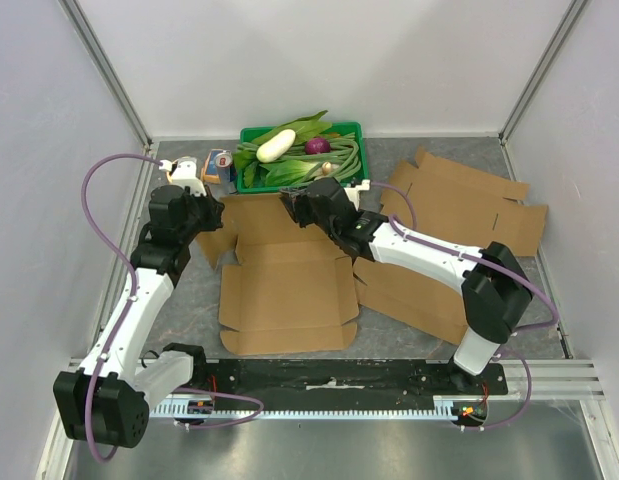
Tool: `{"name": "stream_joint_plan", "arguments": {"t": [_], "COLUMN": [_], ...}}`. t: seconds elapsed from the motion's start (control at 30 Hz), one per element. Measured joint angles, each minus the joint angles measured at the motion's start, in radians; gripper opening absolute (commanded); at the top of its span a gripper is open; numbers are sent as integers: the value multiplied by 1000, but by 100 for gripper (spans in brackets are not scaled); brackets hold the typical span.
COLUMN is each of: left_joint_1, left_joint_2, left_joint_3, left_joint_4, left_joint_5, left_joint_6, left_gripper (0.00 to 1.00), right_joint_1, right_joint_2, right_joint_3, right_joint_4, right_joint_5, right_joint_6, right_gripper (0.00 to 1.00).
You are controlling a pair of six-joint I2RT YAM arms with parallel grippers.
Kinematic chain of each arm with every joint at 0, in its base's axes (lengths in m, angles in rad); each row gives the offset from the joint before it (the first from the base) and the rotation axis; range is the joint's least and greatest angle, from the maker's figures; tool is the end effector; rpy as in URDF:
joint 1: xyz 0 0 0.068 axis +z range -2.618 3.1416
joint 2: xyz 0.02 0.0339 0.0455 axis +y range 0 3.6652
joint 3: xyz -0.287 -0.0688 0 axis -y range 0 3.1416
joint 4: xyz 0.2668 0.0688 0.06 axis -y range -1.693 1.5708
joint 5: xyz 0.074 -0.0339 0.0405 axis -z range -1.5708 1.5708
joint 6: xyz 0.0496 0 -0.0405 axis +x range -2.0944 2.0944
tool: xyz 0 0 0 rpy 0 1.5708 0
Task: Fold the paper box
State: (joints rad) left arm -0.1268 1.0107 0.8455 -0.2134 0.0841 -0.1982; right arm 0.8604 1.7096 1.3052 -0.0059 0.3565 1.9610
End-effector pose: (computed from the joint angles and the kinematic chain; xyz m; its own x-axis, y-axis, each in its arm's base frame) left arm 0.2527 -0.0364 0.3263 -0.3995 -0.1469 -0.9049 0.1273 0.9686 -0.2134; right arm 0.2995 0.3216 0.2999 -0.3651 0.9046 0.2201 0.4314 -0.0451 0.9010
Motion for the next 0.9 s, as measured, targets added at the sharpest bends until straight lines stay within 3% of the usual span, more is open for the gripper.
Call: {"name": "stream_joint_plan", "arguments": {"t": [0.1, 0.13, 0.2, 0.3, 0.5, 0.63, 0.8, 0.83, 0.9], "left_joint_1": [0, 0, 0, 0, 30, 193, 462, 484, 499], "left_joint_2": [-4, -6, -13, -48, -217, -275, -110, -56, 57], "left_joint_3": [-2, -2, -2, -2, -2, -2, -66, -82, -111], "left_joint_4": [1, 0, -10, -43, -159, -227, -199, -185, -168], "left_joint_5": [0, 3, 19, 46, 15, -4, 91, 127, 202], "left_joint_6": [-1, -4, -15, -49, -173, -271, -379, -396, -426], "left_gripper": [26, 38, 48, 63, 65, 71, 63, 56, 57], "right_joint_1": [0, 0, 0, 0, 0, -6, -27, -30, -34], "right_joint_2": [5, 5, 5, 4, -8, -20, -24, -25, -26], "right_joint_3": [0, -2, -13, -48, -117, -142, -157, -159, -162], "right_joint_4": [-1, -1, 0, 9, 71, 97, 118, 120, 125], "right_joint_5": [0, 0, -1, -1, -7, -18, -32, -36, -41], "right_joint_6": [5, 6, 8, 6, 1, -8, -16, -17, -17], "right_gripper": [19, 13, 6, 5, 6, 6, 6, 6, 6]}}
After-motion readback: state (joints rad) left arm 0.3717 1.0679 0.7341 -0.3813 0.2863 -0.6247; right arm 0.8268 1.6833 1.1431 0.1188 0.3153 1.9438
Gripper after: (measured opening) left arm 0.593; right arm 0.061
